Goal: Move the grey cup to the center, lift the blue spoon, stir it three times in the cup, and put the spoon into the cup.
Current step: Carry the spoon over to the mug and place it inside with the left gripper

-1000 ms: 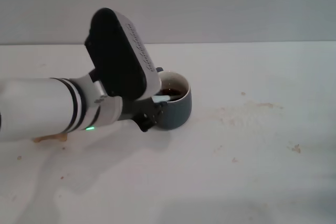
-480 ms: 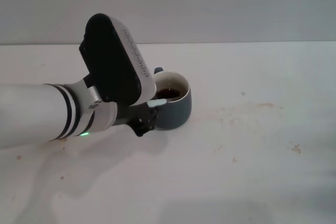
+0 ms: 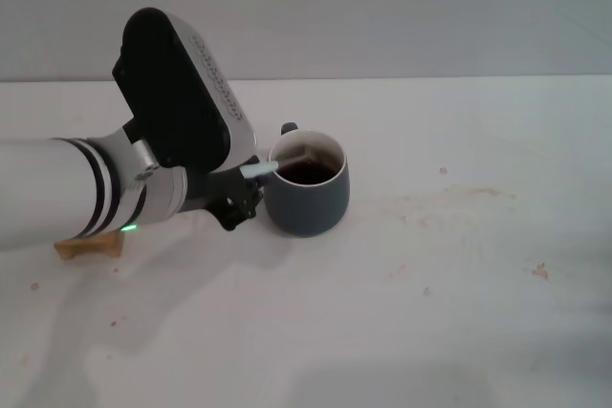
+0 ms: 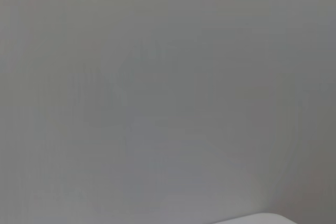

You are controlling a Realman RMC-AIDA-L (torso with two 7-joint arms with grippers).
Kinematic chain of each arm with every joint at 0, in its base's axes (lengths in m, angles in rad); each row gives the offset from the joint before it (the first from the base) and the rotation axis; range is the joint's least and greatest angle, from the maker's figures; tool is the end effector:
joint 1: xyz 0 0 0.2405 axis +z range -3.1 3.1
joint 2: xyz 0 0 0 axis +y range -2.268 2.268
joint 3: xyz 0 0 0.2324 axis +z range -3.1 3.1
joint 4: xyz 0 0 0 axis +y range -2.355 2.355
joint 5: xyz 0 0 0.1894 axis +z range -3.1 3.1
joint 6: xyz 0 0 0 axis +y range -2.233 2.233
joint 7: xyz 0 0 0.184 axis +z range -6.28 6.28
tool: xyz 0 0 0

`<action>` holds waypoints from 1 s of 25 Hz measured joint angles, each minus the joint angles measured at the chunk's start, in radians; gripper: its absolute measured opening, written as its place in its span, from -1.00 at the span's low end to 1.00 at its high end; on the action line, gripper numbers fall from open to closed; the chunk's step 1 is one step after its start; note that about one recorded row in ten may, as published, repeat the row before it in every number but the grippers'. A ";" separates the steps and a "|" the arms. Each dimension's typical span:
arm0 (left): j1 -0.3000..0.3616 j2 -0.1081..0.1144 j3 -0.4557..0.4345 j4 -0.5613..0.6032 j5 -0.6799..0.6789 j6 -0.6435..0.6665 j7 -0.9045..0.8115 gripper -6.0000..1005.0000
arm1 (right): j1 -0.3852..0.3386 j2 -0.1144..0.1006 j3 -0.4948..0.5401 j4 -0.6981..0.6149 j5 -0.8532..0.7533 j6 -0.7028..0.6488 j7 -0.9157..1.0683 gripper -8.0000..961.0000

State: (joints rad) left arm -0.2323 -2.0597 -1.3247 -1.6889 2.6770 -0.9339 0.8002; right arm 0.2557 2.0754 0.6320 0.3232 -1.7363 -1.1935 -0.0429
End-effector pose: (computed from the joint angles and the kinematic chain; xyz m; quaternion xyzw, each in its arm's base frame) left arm -0.1521 0.3307 -0.0377 -0.9363 -0.0361 0.0871 0.3383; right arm 0.3509 0.2986 0.0253 -0.5630 0.3335 0.2586 0.7106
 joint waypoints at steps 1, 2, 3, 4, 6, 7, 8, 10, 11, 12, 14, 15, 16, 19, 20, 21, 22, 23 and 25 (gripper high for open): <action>0.000 0.000 0.000 0.000 0.000 0.000 0.000 -0.48 | 0.000 0.000 0.000 0.000 0.000 0.000 0.000 -0.99; -0.003 0.000 0.000 0.003 0.000 0.005 0.000 -0.48 | 0.001 0.000 0.000 -0.001 0.000 0.001 0.000 -0.99; -0.012 0.000 0.000 0.008 0.000 0.011 0.000 -0.48 | 0.003 0.000 0.000 -0.002 0.000 0.002 0.000 -0.99; -0.017 0.000 0.000 0.011 0.000 0.012 0.000 -0.48 | 0.004 0.000 0.000 -0.004 0.000 0.004 0.000 -0.99; -0.029 -0.001 -0.001 0.018 0.000 0.015 0.000 -0.48 | 0.005 0.000 0.000 -0.004 0.000 0.007 0.000 -0.99; -0.034 -0.001 -0.001 0.019 0.000 0.016 0.000 -0.48 | 0.005 0.000 0.000 -0.004 0.000 0.008 0.000 -0.99; -0.040 -0.001 0.001 0.019 -0.001 0.016 0.000 -0.48 | 0.005 0.000 0.001 -0.004 0.000 0.008 0.000 -0.99; -0.051 -0.002 0.010 0.020 -0.004 0.017 -0.001 -0.47 | 0.005 0.000 0.005 -0.005 0.000 0.008 0.000 -0.99; -0.051 -0.002 0.010 0.020 -0.004 0.017 -0.001 -0.47 | 0.005 0.000 0.008 -0.006 0.000 0.008 0.000 -0.99; -0.054 -0.002 0.014 0.020 -0.005 0.017 -0.001 -0.47 | 0.005 0.000 0.010 -0.006 0.000 0.008 0.000 -0.99; -0.057 -0.002 0.026 0.017 -0.007 0.016 -0.002 -0.47 | 0.005 0.000 0.012 -0.007 0.000 0.009 0.000 -0.99; -0.057 -0.002 0.031 0.014 -0.007 0.015 -0.002 -0.47 | 0.005 0.000 0.012 -0.008 0.000 0.010 0.000 -0.99; -0.057 -0.003 0.038 0.009 -0.008 0.014 -0.002 -0.47 | 0.005 0.000 0.012 -0.008 0.000 0.010 0.000 -0.99; -0.051 -0.003 0.055 -0.011 -0.007 0.006 -0.004 -0.47 | 0.006 0.000 0.012 -0.010 0.000 0.010 0.000 -0.99; -0.043 -0.003 0.062 -0.022 -0.004 -0.002 -0.005 -0.47 | 0.007 0.000 0.012 -0.010 0.000 0.010 0.000 -0.99; -0.043 -0.003 0.062 -0.022 -0.004 -0.002 -0.005 -0.47 | 0.007 0.000 0.012 -0.010 0.000 0.010 0.000 -0.99; -0.039 -0.003 0.063 -0.027 -0.002 -0.007 -0.005 -0.47 | 0.008 0.000 0.012 -0.011 0.000 0.010 0.000 -0.99; -0.035 -0.003 0.063 -0.030 -0.001 -0.011 -0.005 -0.47 | 0.008 0.000 0.012 -0.010 0.000 0.010 0.000 -0.99; -0.018 -0.003 0.060 -0.044 -0.001 -0.016 -0.006 -0.46 | 0.009 0.000 0.012 -0.010 0.000 0.010 0.000 -0.99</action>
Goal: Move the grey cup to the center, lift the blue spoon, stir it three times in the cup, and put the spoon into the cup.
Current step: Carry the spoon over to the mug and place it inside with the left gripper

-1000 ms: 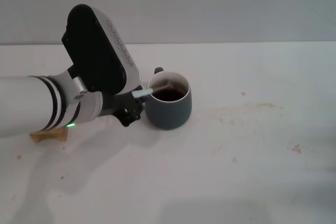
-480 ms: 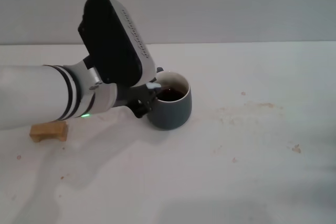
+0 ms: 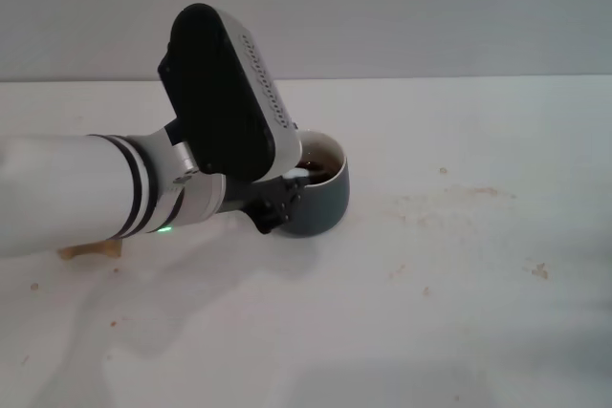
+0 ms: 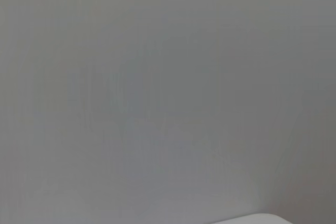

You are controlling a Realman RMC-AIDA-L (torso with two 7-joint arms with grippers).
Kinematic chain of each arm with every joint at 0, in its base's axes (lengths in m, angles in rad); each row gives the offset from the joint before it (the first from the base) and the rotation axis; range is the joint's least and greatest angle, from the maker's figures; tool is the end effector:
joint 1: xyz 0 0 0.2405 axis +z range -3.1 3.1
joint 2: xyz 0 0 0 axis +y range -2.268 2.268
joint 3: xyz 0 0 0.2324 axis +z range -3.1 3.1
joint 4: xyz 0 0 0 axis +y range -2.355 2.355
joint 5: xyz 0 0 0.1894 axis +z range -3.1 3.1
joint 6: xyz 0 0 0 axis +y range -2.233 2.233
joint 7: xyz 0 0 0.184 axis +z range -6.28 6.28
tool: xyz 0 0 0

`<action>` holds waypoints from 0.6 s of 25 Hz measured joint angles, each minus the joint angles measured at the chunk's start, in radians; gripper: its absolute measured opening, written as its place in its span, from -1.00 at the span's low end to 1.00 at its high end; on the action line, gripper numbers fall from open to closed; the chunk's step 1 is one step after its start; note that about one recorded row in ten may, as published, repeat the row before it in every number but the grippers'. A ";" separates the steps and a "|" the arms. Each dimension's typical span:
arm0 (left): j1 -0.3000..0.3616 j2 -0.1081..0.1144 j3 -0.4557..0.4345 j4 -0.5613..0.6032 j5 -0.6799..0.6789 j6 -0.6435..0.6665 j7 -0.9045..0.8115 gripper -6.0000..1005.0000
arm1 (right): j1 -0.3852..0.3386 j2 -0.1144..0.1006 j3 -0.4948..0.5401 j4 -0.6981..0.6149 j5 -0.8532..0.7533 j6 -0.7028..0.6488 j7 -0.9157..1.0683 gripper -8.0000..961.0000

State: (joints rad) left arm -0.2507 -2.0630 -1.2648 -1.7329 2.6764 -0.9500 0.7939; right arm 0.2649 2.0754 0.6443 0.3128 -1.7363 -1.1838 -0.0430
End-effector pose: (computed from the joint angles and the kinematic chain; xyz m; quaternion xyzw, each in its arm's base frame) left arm -0.1283 0.3212 -0.0489 -0.9447 -0.0017 0.0743 0.3194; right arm 0.3526 0.3011 0.0272 -0.5614 0.3340 0.2550 0.7129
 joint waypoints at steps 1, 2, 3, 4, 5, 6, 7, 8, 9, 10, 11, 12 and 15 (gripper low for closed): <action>0.000 0.000 0.000 0.000 0.000 0.000 0.000 -0.46 | 0.000 0.000 0.000 0.000 0.000 0.000 0.000 -0.99; 0.007 0.000 -0.001 -0.005 0.001 -0.001 0.000 -0.46 | 0.000 0.000 0.000 0.000 0.000 0.000 0.000 -0.99; 0.019 0.001 -0.003 -0.015 0.008 -0.006 0.000 -0.46 | 0.001 0.000 0.000 0.000 0.000 0.000 0.000 -0.99; 0.024 0.001 -0.004 -0.019 0.013 -0.008 0.000 -0.46 | 0.001 0.000 0.000 0.000 0.000 0.000 0.000 -0.99; 0.029 0.001 -0.004 -0.022 0.021 -0.011 -0.001 -0.46 | 0.001 0.000 0.000 0.000 -0.001 0.000 0.000 -0.99; 0.029 0.001 -0.004 -0.022 0.021 -0.011 -0.001 -0.46 | 0.001 0.000 0.000 0.000 -0.001 0.000 0.000 -0.99; 0.033 0.001 -0.005 -0.023 0.031 -0.013 -0.001 -0.46 | 0.002 0.000 0.000 0.000 -0.002 0.000 0.000 -0.99; 0.036 0.001 -0.006 -0.024 0.043 -0.014 -0.005 -0.46 | 0.003 0.000 0.000 -0.001 -0.003 0.000 0.000 -0.99; 0.036 0.001 -0.006 -0.024 0.043 -0.014 -0.005 -0.46 | 0.003 0.000 0.000 -0.001 -0.003 0.000 0.000 -0.99; 0.037 0.001 -0.006 -0.024 0.056 -0.015 -0.011 -0.46 | 0.004 0.000 0.000 -0.001 -0.003 0.000 0.000 -0.99; 0.037 0.001 -0.007 -0.024 0.060 -0.016 -0.013 -0.46 | 0.004 0.000 -0.001 -0.001 -0.003 0.000 0.000 -0.99; 0.037 0.001 -0.010 -0.024 0.062 -0.016 -0.013 -0.46 | 0.005 0.000 -0.001 -0.001 -0.003 0.000 0.000 -0.99; 0.035 0.001 -0.016 -0.024 0.064 -0.016 -0.013 -0.45 | 0.006 0.000 -0.003 -0.002 -0.003 0.000 0.000 -0.99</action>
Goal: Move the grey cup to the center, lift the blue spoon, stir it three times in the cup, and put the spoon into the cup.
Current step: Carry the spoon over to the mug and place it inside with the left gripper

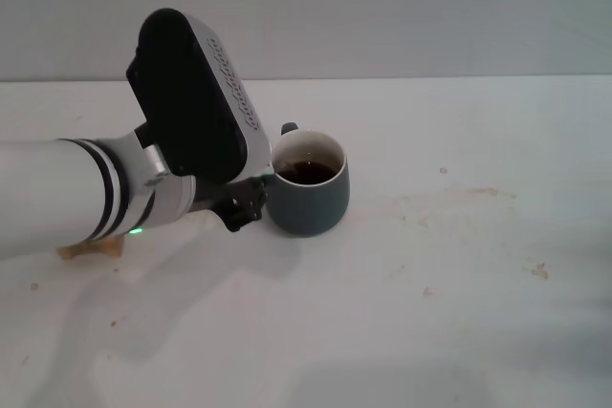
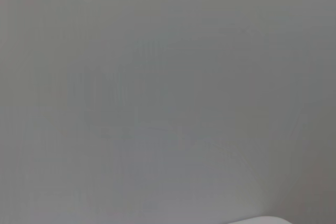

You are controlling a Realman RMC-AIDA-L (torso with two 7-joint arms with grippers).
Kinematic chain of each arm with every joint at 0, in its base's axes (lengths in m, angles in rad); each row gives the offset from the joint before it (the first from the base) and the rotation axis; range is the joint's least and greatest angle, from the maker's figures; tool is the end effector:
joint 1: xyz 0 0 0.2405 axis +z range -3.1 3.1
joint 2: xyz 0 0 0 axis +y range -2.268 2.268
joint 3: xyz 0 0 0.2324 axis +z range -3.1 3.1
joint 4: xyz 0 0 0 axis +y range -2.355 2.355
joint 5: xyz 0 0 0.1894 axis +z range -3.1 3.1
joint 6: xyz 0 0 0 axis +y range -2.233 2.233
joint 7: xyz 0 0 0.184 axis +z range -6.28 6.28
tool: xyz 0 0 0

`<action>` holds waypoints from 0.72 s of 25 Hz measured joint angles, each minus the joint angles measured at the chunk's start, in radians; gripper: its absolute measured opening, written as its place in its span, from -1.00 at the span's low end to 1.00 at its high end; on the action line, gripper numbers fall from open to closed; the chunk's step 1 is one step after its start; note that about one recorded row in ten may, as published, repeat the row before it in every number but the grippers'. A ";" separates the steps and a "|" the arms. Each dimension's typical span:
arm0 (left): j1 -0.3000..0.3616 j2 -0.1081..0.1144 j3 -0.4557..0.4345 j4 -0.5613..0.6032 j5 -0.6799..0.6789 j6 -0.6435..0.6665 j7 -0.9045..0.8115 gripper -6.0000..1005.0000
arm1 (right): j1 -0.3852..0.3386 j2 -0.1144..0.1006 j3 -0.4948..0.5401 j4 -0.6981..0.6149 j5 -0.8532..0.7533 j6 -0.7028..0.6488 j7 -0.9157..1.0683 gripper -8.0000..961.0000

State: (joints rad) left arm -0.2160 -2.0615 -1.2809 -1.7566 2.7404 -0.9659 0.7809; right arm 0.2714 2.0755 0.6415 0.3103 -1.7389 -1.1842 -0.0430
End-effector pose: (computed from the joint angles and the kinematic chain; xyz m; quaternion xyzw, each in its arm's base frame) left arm -0.1429 0.3228 -0.0373 -0.9351 -0.0107 0.0994 0.3401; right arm 0.3505 0.3032 0.0267 -0.5647 0.3308 0.2564 0.7113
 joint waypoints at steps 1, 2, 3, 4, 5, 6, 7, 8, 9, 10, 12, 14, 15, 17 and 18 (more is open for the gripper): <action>0.000 0.000 0.000 0.000 0.000 0.000 0.000 -0.45 | 0.000 0.000 0.000 0.000 0.000 0.000 0.000 -0.99; -0.005 0.000 -0.011 0.006 0.000 0.001 0.000 -0.45 | 0.000 0.000 0.000 0.000 0.000 0.000 0.000 -0.99; -0.008 0.000 -0.016 0.009 0.001 0.005 0.000 -0.45 | 0.000 0.000 0.001 -0.001 0.000 0.000 0.000 -0.99; -0.008 0.000 -0.016 0.009 0.001 0.005 0.000 -0.45 | 0.000 0.000 0.001 -0.001 0.000 0.000 0.000 -0.99; -0.009 0.000 -0.018 0.010 0.001 0.007 0.000 -0.45 | 0.000 0.000 0.002 -0.001 0.001 0.000 0.000 -0.99; -0.011 0.000 -0.019 0.010 0.001 0.008 0.000 -0.45 | 0.000 0.000 0.002 -0.001 0.001 0.000 0.000 -0.99; -0.013 0.000 -0.019 0.010 0.001 0.010 0.000 -0.45 | 0.000 0.000 0.002 -0.002 0.001 0.000 0.000 -0.99; -0.015 0.000 -0.019 0.011 0.001 0.010 0.000 -0.45 | 0.000 0.000 0.003 -0.002 0.002 0.000 0.000 -0.99; -0.020 -0.001 -0.019 0.013 0.001 0.011 0.000 -0.45 | 0.000 0.000 0.003 -0.002 0.002 0.000 0.000 -0.99; -0.023 -0.001 -0.018 0.014 0.001 0.011 0.000 -0.45 | 0.000 0.000 0.003 -0.002 0.002 0.000 0.000 -0.99; -0.031 -0.001 -0.015 0.020 0.000 0.012 0.000 -0.45 | 0.000 0.000 0.003 -0.002 0.003 0.000 0.000 -0.99; -0.042 -0.002 -0.010 0.028 -0.003 0.015 0.000 -0.44 | 0.000 0.001 0.003 -0.004 0.003 0.000 0.000 -0.99; -0.046 -0.003 -0.007 0.032 -0.005 0.016 0.000 -0.44 | -0.001 0.001 0.003 -0.004 0.003 0.000 0.000 -0.99; -0.055 -0.004 0.003 0.042 -0.007 0.024 -0.001 -0.44 | -0.001 0.001 0.002 -0.004 0.003 0.000 0.000 -0.99; -0.061 -0.005 0.013 0.049 -0.009 0.031 -0.001 -0.44 | -0.003 0.001 0.002 -0.004 0.003 0.000 0.000 -0.99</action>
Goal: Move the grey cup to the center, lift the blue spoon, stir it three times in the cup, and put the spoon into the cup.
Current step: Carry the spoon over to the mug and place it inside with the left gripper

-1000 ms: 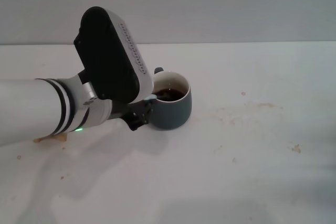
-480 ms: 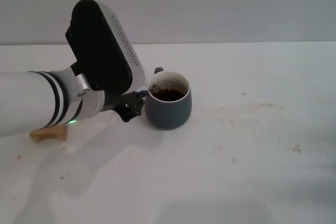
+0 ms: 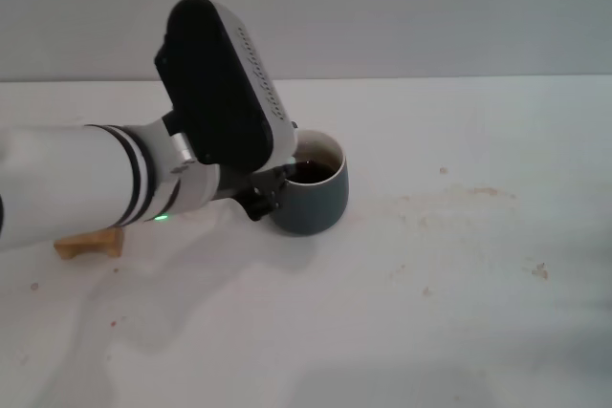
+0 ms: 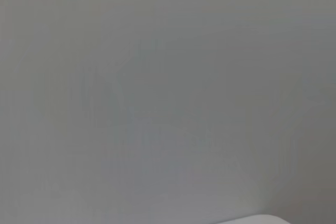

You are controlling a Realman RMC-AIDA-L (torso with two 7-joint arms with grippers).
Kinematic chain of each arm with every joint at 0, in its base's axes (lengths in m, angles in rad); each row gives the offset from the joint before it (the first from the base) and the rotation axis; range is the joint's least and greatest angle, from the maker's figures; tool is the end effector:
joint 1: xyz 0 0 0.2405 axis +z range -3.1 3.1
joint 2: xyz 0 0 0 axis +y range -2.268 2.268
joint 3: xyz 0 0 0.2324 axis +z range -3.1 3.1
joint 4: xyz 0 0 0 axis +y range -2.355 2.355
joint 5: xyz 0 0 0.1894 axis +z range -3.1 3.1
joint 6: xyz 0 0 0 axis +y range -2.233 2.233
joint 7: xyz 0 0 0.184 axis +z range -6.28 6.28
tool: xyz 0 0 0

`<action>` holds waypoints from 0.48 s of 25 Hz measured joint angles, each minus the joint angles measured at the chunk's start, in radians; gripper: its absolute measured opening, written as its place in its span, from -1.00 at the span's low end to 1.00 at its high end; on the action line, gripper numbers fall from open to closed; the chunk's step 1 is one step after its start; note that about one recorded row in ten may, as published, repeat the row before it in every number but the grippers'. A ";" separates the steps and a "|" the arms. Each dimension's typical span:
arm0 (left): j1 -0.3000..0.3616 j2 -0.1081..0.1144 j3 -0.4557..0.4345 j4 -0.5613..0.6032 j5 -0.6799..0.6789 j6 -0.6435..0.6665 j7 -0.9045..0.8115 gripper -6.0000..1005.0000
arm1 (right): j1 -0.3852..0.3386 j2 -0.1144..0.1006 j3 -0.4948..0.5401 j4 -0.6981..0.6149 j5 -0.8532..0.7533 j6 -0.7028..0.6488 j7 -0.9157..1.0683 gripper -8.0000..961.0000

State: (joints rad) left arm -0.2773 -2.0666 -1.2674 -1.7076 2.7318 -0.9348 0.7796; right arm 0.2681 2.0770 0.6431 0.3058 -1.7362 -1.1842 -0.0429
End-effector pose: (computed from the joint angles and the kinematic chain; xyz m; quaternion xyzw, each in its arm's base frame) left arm -0.1299 0.3306 -0.0468 -0.9379 0.0085 0.0893 0.3352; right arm 0.3527 0.3015 0.0272 -0.5626 0.3325 0.2536 0.7132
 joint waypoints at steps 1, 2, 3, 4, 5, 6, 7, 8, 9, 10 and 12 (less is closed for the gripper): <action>0.000 0.000 0.000 0.000 0.000 0.000 0.000 -0.44 | 0.000 0.000 0.000 0.000 0.000 0.000 0.000 -0.99; -0.002 0.000 0.004 0.001 0.000 0.002 0.000 -0.44 | -0.002 0.000 -0.001 -0.001 0.000 0.000 0.000 -0.99; -0.003 -0.001 0.011 0.002 -0.001 0.005 0.000 -0.44 | -0.002 0.000 -0.001 -0.001 0.000 0.000 0.000 -0.99; -0.003 -0.001 0.017 0.000 -0.001 0.006 0.000 -0.44 | -0.003 0.001 -0.001 -0.001 0.000 0.000 0.000 -0.99; -0.001 -0.001 0.025 -0.008 -0.001 0.006 0.000 -0.44 | -0.005 0.001 -0.003 -0.001 0.000 0.000 0.000 -0.99; -0.001 -0.001 0.025 -0.008 -0.001 0.006 0.000 -0.44 | -0.005 0.001 -0.003 -0.001 0.000 0.000 0.000 -0.99; 0.009 0.000 0.031 -0.020 -0.002 0.002 0.000 -0.44 | -0.006 0.002 -0.004 -0.001 0.000 0.000 0.000 -0.99; 0.009 0.000 0.031 -0.020 -0.002 0.002 0.000 -0.44 | -0.006 0.002 -0.004 -0.001 0.000 0.000 0.000 -0.99; 0.017 0.001 0.033 -0.028 -0.002 -0.001 0.000 -0.44 | -0.007 0.002 -0.006 -0.001 0.000 0.000 0.000 -0.99; 0.023 0.001 0.033 -0.032 -0.002 -0.004 0.000 -0.43 | -0.008 0.003 -0.007 -0.001 0.000 0.000 0.000 -0.99; 0.048 0.002 0.033 -0.048 -0.001 -0.012 0.000 -0.43 | -0.010 0.003 -0.007 0.001 0.000 0.000 0.000 -0.99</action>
State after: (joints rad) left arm -0.2292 -2.0645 -1.2342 -1.7556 2.7305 -0.9472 0.7792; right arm 0.2583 2.0799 0.6358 0.3065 -1.7364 -1.1843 -0.0430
